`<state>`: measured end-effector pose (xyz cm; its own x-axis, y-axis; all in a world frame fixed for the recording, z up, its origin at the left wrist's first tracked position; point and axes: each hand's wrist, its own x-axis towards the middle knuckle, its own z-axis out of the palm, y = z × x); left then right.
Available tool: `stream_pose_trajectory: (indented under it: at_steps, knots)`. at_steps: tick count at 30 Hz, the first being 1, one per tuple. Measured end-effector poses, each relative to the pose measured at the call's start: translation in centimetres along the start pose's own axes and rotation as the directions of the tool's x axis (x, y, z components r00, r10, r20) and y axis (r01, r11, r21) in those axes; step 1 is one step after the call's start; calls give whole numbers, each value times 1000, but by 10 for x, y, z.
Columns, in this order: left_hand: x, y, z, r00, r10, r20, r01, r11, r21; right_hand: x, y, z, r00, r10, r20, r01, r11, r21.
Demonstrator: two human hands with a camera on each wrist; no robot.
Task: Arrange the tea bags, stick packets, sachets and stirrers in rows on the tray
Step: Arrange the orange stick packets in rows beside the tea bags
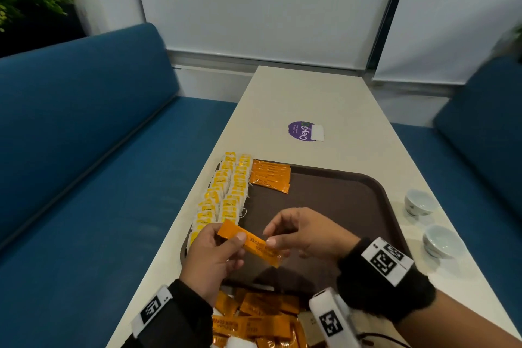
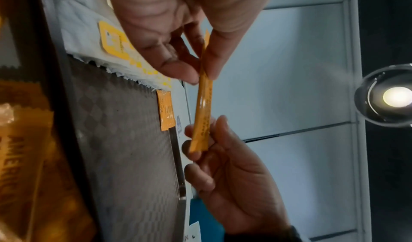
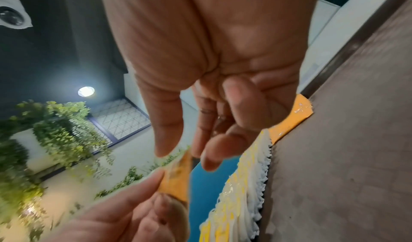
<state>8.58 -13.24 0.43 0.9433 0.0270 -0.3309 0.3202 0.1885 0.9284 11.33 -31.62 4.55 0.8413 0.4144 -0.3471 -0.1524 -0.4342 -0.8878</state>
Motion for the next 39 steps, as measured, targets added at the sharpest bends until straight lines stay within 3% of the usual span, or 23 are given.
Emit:
stream_pose_trajectory:
  at_steps: [2,5,7,11,14,18,21,23,31,34,39]
  knots:
    - [-3,-1,4,997,17,80,-24,995,95,-2,-2,6,998,-58,-26,58,998,-9]
    - [-9,1,11,986,14,165,-38,989,143,-4,-3,17,992,-115,45,114,993,13]
    - [-12,4,13,984,32,175,-60,986,156,-5,-4,22,989,-143,38,142,990,26]
    - [-13,6,7,977,14,215,-65,970,233,-6,-3,17,982,-145,-122,161,977,140]
    - [-9,6,2,987,35,155,-78,957,280,-3,1,7,981,-128,-145,148,980,136]
    - [3,7,-5,990,118,77,-136,945,296,15,9,-12,971,-46,-234,42,999,-21]
    - [9,5,-9,992,116,55,-127,951,281,42,21,-40,893,95,-440,-100,995,12]
    - [10,1,-11,994,90,56,-103,953,285,64,27,-56,851,164,-499,-173,985,28]
    - [4,-13,-19,997,-45,54,27,952,304,136,36,-77,820,303,-485,-379,923,-65]
    - [6,-13,-26,997,-64,38,50,956,288,151,33,-73,795,346,-498,-512,824,-244]
    - [8,-14,-31,997,-78,23,69,958,279,164,25,-72,788,300,-537,-566,697,-440]
